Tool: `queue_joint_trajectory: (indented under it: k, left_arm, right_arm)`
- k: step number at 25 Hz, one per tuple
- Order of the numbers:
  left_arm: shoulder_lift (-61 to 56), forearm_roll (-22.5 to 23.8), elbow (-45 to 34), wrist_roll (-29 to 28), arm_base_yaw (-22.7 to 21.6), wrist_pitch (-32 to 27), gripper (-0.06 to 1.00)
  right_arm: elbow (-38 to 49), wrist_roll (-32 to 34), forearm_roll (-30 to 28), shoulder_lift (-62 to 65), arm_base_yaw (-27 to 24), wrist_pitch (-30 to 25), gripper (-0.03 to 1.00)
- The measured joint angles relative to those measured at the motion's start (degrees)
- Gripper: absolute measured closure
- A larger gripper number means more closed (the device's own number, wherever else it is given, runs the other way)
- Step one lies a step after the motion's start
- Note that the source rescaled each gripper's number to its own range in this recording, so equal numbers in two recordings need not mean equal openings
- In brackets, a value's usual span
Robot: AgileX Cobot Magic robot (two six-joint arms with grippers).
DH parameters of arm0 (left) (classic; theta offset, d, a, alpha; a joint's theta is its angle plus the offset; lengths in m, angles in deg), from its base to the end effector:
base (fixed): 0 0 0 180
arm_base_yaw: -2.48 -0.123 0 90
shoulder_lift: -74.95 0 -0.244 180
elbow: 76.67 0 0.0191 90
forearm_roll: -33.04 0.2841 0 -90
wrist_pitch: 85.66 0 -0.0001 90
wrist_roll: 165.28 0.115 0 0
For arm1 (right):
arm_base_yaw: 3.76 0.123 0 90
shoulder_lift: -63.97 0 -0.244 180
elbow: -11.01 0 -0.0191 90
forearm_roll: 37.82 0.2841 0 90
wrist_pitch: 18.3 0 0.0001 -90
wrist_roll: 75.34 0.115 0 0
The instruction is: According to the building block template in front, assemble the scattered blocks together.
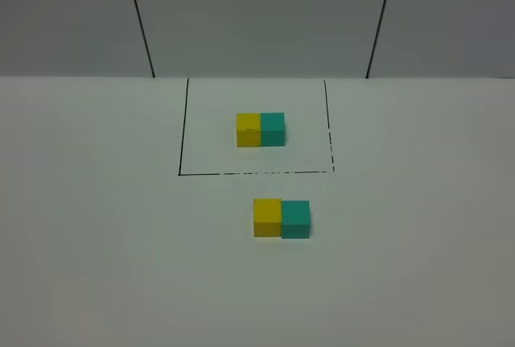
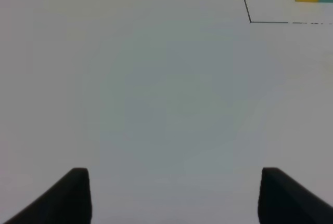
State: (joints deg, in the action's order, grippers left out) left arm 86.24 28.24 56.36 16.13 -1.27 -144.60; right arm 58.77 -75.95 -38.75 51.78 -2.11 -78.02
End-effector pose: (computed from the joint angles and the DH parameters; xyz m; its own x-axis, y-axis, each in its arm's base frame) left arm 0.0947 -0.0021 0.2841 -0.4546 -0.0485 -0.8894 -0.0101 0.9987 -0.0493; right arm 0.0977 0.0012 0.2763 -0.4943 -0.0331 -0.8686 -0.0259 0.9994 -0.0233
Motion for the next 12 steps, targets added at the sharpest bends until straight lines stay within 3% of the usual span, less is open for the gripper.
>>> queue_joint_trajectory:
  k: [12]
  left_arm:
    - [0.0,0.0,0.0,0.0,0.0,0.0,0.47]
  right_arm:
    - [0.0,3.2,-3.2,0.0,0.0,0.0,0.29]
